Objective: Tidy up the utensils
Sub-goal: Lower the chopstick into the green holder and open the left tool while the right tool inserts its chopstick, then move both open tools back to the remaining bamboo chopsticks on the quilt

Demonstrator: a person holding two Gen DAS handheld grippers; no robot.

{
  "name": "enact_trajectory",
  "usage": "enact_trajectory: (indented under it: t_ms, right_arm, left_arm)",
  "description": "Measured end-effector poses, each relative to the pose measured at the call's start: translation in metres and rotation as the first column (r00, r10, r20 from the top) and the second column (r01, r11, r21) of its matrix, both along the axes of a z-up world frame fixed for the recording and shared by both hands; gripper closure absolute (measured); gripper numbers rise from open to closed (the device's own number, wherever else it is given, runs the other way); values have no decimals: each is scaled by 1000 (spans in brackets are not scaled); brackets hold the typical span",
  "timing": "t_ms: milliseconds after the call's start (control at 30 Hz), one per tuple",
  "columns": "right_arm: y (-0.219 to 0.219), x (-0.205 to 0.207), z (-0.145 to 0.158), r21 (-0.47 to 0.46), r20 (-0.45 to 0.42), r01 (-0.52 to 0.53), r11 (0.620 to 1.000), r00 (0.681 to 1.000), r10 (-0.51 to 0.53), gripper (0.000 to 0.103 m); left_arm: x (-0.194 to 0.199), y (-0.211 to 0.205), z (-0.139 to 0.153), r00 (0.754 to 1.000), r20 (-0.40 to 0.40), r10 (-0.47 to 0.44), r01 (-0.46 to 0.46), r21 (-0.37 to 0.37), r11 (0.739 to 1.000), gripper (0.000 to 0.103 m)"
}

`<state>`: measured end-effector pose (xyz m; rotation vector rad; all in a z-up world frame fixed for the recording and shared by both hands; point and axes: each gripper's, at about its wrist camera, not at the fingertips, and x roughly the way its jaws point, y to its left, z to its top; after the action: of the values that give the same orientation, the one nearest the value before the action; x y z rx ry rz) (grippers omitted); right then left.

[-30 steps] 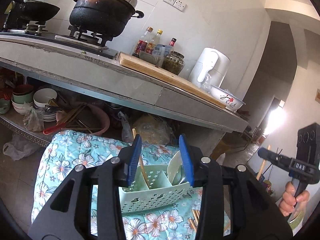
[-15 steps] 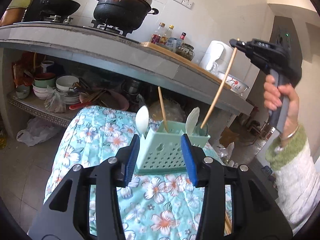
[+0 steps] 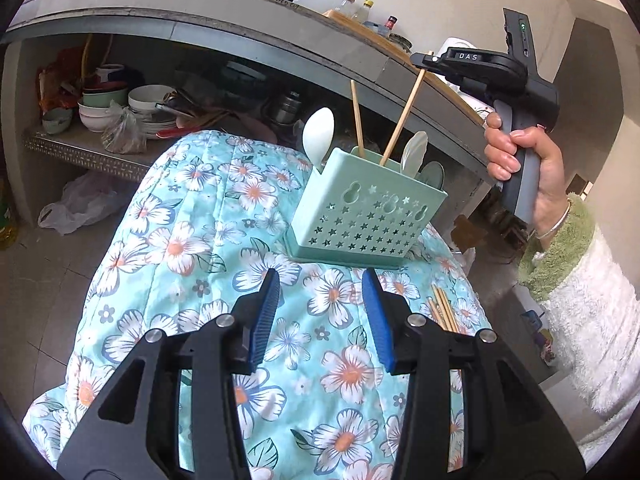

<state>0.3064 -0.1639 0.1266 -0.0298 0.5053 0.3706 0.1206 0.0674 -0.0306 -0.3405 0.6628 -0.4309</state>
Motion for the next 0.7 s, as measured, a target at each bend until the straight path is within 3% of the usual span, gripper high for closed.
enact_trajectory:
  t_ms: [33, 133, 167, 333, 467, 567, 700]
  right_arm:
    - [-1, -2, -2, 2, -15, -4, 1000, 1000, 4, 92]
    - [-11, -12, -1, 48, -25, -9, 999, 1000, 10, 67]
    - [-17, -17, 1, 70, -23, -11, 998, 1000, 12, 64]
    - [-48, -48, 8, 169, -38, -10, 985, 999, 17, 61]
    - [-80, -81, -6, 205, -87, 28, 978, 996, -10, 61]
    - [-108, -104, -33, 233, -172, 83, 969, 984, -43, 60]
    - [-142, -130, -93, 263, -350, 197, 944, 932, -97, 60]
  left_arm:
    - [0, -1, -1, 1000, -3, -5, 5, 0, 1000, 62]
    - [1, -6, -2, 1000, -10, -23, 23, -7, 1000, 62]
    - [1, -8, -3, 999, -12, -30, 29, -7, 1000, 62]
    - [1, -17, -5, 998, -23, -59, 59, -10, 998, 62]
    - [1, -23, -6, 996, -27, -82, 82, -9, 997, 62]
    - [1, -27, -9, 994, -42, -103, 103, -9, 995, 62]
    - [3, -37, -16, 989, -73, -128, 129, 2, 992, 62]
